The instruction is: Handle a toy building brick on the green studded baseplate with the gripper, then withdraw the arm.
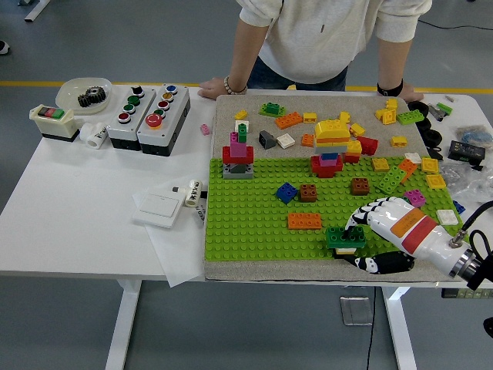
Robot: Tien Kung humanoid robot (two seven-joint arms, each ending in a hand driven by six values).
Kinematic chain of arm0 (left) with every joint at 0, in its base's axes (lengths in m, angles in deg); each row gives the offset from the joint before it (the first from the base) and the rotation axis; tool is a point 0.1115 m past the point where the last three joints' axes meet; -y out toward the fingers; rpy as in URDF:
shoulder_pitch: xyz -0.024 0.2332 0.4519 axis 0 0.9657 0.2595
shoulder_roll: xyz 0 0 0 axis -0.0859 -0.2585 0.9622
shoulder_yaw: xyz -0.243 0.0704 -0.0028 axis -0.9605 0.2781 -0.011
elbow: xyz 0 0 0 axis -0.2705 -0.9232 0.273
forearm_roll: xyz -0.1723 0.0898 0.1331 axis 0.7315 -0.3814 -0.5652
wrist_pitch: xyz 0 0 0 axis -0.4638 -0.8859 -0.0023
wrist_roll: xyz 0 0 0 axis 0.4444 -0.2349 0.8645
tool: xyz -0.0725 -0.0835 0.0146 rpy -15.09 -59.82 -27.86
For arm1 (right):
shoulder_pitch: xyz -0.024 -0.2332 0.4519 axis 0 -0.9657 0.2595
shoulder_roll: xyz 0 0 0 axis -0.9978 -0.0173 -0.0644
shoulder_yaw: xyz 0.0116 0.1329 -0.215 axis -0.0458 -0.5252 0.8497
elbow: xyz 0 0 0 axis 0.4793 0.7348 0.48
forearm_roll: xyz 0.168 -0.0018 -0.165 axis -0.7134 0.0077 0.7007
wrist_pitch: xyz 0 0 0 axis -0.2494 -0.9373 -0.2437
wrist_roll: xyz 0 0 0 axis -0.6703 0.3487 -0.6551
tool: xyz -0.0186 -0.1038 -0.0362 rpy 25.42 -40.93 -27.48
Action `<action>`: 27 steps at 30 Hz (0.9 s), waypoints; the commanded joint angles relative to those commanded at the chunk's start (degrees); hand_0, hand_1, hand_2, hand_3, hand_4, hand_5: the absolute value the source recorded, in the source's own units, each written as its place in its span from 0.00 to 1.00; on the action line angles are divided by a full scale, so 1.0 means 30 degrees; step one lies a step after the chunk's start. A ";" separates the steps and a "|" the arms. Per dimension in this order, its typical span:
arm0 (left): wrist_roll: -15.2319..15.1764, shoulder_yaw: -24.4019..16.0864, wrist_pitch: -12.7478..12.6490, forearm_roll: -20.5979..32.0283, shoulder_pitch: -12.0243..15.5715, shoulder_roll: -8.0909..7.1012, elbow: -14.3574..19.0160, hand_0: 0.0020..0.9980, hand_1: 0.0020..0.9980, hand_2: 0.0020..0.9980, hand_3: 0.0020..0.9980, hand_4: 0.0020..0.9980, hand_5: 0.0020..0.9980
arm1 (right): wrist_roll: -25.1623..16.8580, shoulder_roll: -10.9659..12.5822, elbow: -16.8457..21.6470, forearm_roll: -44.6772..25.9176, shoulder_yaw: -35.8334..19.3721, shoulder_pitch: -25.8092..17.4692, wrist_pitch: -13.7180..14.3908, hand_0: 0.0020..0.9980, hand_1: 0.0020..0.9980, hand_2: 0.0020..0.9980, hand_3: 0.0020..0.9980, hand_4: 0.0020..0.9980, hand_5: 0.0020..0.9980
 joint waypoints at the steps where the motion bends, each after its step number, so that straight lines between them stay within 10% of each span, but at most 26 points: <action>1: 0.0006 -0.0017 0.0005 -0.0028 0.0009 0.0001 -0.0001 0.73 0.74 0.75 0.61 0.66 0.63 | -0.0007 0.0005 0.0037 -0.0033 -0.0025 -0.0011 0.0013 0.52 0.54 0.60 0.51 0.77 0.50; 27: -0.0036 0.0057 0.0059 0.0019 -0.0012 -0.0033 0.0000 0.73 0.74 0.75 0.61 0.66 0.63 | -0.0070 0.0156 0.0789 -0.0597 -0.0514 -0.0131 0.0140 0.52 0.54 0.60 0.51 0.77 0.50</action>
